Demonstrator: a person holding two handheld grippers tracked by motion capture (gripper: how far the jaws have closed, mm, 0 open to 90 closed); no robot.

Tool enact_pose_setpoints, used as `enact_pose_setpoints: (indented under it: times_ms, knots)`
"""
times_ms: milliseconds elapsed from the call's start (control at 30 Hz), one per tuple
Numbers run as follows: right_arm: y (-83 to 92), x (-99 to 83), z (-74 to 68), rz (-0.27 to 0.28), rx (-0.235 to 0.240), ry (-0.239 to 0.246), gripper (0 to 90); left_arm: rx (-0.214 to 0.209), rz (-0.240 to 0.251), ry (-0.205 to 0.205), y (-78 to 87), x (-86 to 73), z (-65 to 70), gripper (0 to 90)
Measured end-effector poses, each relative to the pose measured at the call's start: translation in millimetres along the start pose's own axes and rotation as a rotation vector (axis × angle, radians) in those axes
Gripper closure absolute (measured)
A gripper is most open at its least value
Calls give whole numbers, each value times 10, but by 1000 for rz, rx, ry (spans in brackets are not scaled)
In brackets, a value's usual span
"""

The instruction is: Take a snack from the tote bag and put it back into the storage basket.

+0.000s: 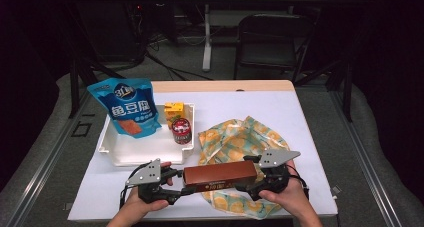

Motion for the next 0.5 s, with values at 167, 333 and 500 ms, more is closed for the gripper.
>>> enact_pose_setpoints:
  times_ms: [167, 333, 500]
  knots:
    - [110, -42, 63, 32, -20, -44, 67, 43, 9, 20, 173, -23, -118, 477]
    - [172, -119, 136, 33, -66, -73, 68, 94, 28, 36, 409, -34, -242, 479]
    - [222, -174, 189, 29, -97, -92, 71, 141, 36, 45, 661, -79, -318, 480]
Point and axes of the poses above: each handheld gripper's, and its own axes: y roughly backward along the jaws, x roughly out of its top, z roughly to its right, the point moved 10 cm from there along -y, roughly forward along the jaws, and after that the axes turned 5 degrees about -z, right-handed, at the moved point
